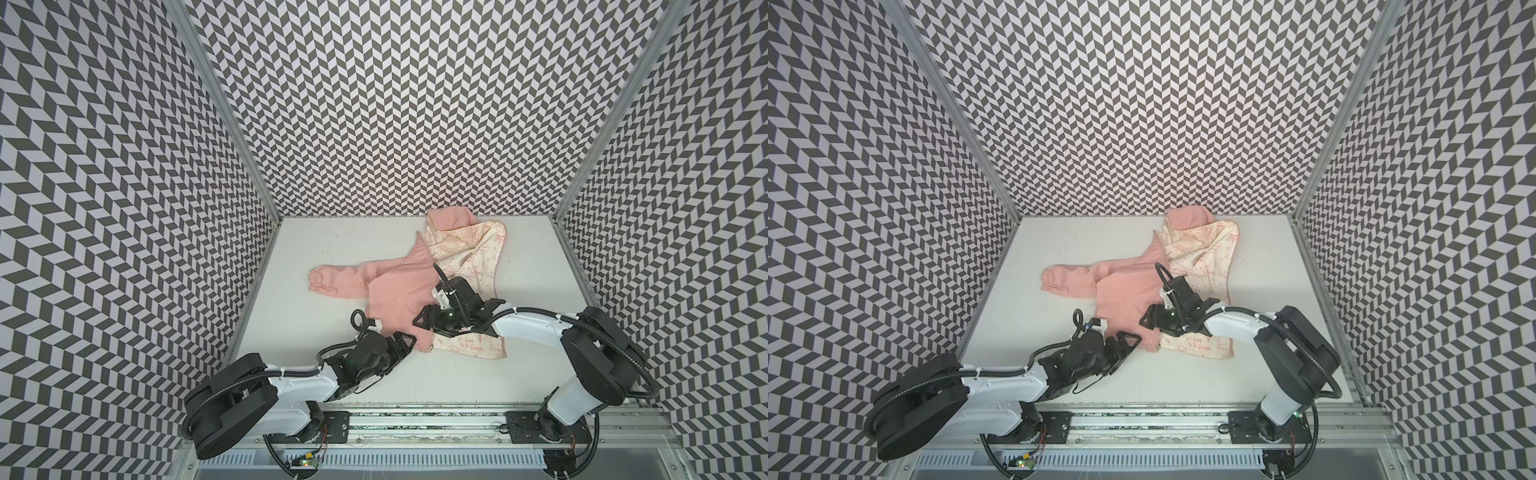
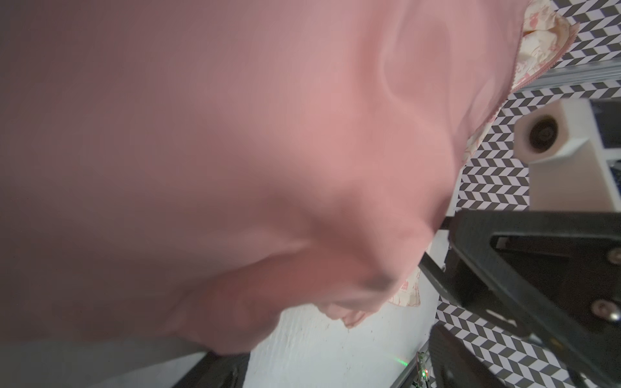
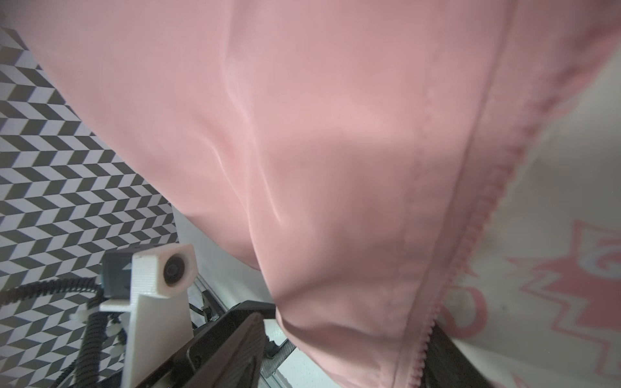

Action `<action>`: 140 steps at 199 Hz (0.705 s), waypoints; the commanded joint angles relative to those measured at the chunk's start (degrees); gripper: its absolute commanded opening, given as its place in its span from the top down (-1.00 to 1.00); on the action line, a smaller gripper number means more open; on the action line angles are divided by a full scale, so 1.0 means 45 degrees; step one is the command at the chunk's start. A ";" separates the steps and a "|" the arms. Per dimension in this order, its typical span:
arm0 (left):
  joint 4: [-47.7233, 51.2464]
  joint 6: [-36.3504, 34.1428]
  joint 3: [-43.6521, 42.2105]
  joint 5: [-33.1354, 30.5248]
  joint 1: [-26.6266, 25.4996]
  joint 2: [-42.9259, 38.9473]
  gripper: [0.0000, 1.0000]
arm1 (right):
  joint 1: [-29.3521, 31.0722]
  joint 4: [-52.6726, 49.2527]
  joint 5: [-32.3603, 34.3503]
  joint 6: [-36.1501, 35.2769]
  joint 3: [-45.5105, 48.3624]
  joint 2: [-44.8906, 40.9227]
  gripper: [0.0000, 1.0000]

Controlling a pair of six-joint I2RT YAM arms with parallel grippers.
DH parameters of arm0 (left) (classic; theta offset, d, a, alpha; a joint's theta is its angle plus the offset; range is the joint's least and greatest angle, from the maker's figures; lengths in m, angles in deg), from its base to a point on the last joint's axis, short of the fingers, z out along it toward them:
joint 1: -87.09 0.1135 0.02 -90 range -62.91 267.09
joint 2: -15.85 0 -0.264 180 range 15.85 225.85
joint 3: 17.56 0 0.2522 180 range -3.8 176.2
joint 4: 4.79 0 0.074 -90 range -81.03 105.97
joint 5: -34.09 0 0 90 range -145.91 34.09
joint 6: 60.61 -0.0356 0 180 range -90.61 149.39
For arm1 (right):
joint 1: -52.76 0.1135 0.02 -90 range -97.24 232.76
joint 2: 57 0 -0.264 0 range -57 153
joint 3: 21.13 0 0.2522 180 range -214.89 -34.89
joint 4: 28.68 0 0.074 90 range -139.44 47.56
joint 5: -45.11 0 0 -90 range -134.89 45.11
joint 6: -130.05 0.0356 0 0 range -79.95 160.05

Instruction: Zip up the jacket

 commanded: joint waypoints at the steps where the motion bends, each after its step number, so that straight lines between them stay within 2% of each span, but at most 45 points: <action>1: -0.0591 -0.0153 -0.0119 -0.0288 0.0256 0.0565 -0.68 | 0.0013 0.1007 -0.0411 0.0484 0.0389 -0.0794 -0.33; 49: 0.0384 -0.0463 -0.0044 -0.0410 0.0236 -0.0245 -0.65 | 0.0033 0.2382 -0.1110 0.1099 0.1161 -0.1252 -0.28; 102: 0.2167 -0.0793 -0.0004 -0.1108 0.0177 -0.2022 -0.65 | 0.0110 0.3599 -0.1730 0.1378 0.1515 -0.0835 -0.06; 140: 0.2275 -0.0790 -0.0038 -0.1073 0.0187 -0.2121 -0.65 | 0.0281 0.3906 -0.1832 0.1163 0.1775 -0.0395 0.00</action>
